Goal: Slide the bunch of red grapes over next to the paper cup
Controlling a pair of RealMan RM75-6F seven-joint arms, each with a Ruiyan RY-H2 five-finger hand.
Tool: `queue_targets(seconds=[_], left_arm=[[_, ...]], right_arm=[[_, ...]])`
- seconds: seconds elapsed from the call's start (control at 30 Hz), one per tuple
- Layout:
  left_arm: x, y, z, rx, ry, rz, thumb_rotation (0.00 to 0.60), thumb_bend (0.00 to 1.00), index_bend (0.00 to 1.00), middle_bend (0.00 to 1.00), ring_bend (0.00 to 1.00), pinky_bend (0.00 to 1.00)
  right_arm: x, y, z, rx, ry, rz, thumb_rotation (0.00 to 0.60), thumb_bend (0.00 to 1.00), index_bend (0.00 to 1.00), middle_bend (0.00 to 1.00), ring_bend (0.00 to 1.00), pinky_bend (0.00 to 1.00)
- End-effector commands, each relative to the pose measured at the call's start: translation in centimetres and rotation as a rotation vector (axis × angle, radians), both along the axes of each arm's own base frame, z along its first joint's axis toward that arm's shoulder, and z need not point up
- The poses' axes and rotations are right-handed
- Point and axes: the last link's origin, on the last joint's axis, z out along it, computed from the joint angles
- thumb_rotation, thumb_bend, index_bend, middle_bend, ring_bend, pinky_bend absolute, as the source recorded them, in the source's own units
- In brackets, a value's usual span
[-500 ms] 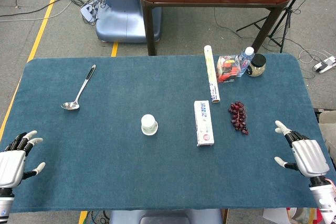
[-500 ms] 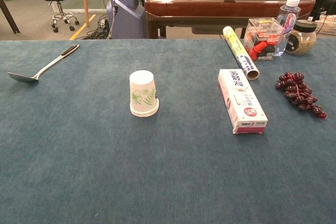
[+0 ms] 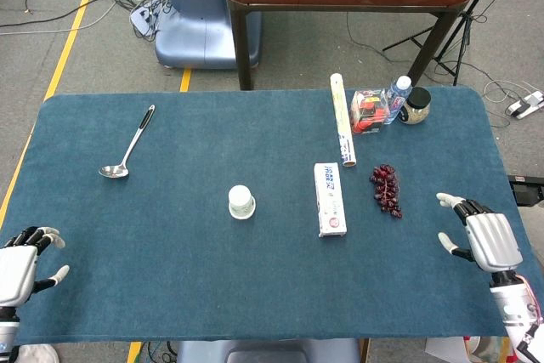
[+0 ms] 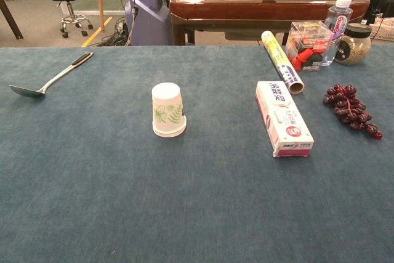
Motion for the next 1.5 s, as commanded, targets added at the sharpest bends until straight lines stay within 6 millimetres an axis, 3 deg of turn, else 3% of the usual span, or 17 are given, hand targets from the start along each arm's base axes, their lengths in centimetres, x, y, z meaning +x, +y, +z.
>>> queue_targets(seconds=[0.03, 0.17, 0.27, 0.53, 0.8, 1.13, 1.5], left_arm=[[0.0, 0.0, 0.4, 0.003, -0.009, -0.002, 0.6, 0.2, 0.47, 0.34, 0.25, 0.35], [0.0, -0.2, 0.7, 0.011, -0.019, -0.001, 0.6, 0.2, 0.47, 0.36, 0.26, 0.37], [0.1, -0.3, 0.9, 0.018, -0.016, 0.0, 0.6, 0.2, 0.48, 0.39, 0.28, 0.39], [0.2, -0.4, 0.9, 0.009, -0.02, 0.005, 0.6, 0.2, 0.48, 0.41, 0.29, 0.42], [0.3, -0.3, 0.8, 0.002, -0.028, 0.006, 0.6, 0.2, 0.48, 0.42, 0.31, 0.43], [0.2, -0.4, 1.0, 0.0, -0.033, 0.016, 0.6, 0.2, 0.48, 0.42, 0.31, 0.43], [0.1, -0.5, 1.2, -0.004, -0.04, 0.027, 0.6, 0.2, 0.48, 0.42, 0.31, 0.44]], right_arm=[[0.8, -2.8, 0.0, 0.0, 0.031, -0.006, 0.6, 0.63, 0.26, 0.35, 0.3, 0.49], [1.8, -5.9, -0.1, 0.02, 0.047, -0.02, 0.6, 0.89, 0.26, 0.35, 0.31, 0.49], [2.1, -8.0, -0.7, 0.037, 0.05, -0.032, 0.6, 1.0, 0.28, 0.39, 0.34, 0.5], [2.3, -13.0, -2.7, 0.097, 0.064, -0.098, 0.6, 1.0, 0.36, 0.42, 0.37, 0.5], [2.0, -15.7, -4.7, 0.161, 0.133, -0.153, 0.6, 1.0, 0.38, 0.43, 0.38, 0.5], [2.4, -17.7, -6.7, 0.204, 0.205, -0.165, 0.6, 1.0, 0.38, 0.34, 0.31, 0.48], [2.5, -18.6, -8.1, 0.226, 0.207, -0.192, 0.6, 1.0, 0.38, 0.32, 0.29, 0.45]])
